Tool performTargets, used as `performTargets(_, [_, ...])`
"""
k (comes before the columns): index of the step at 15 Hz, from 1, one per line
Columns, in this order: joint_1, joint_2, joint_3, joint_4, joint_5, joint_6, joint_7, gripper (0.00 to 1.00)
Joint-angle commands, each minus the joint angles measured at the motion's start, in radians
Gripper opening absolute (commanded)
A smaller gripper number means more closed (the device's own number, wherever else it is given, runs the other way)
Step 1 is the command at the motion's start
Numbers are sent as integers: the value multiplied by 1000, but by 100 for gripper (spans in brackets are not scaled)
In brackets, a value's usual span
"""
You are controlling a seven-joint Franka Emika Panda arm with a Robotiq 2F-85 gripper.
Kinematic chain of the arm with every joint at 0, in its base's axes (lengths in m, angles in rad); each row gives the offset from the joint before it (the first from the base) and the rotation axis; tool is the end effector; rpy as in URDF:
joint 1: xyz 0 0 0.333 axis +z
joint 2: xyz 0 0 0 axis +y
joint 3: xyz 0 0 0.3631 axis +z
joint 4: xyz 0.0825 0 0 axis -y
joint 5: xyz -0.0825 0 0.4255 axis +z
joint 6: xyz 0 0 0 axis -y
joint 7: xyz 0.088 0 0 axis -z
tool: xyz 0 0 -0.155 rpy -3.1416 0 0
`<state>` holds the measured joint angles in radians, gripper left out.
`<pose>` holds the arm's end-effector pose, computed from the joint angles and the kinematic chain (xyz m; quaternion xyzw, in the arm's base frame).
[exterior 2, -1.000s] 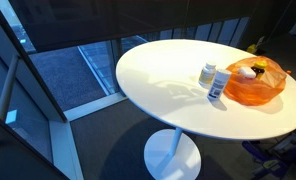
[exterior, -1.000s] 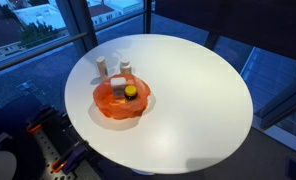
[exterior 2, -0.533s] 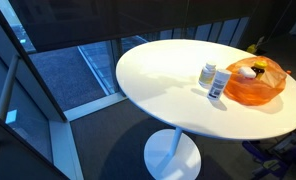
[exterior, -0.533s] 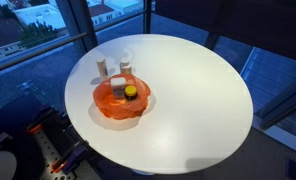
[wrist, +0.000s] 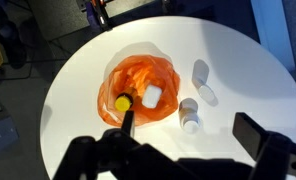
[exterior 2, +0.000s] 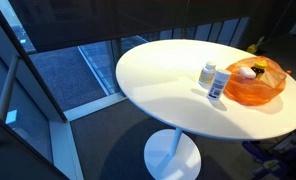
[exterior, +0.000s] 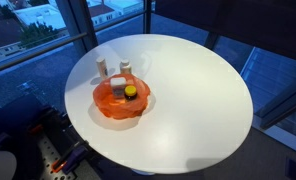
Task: Put the brown bottle on the table
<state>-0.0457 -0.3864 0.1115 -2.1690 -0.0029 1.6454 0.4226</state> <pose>0.4381 0.0329 0.5249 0.9805 -0.1822 -0.0623 0.0383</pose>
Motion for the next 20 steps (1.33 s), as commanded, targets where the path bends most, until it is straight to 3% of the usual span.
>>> performTargets(1, [-23,41,-41,-9,-13,83,-2,100])
performTargets(9, [-67,144,-118,-61,-14,282,12,100])
performTargets(20, [-72,209,-158,-80,-6,293,1,100])
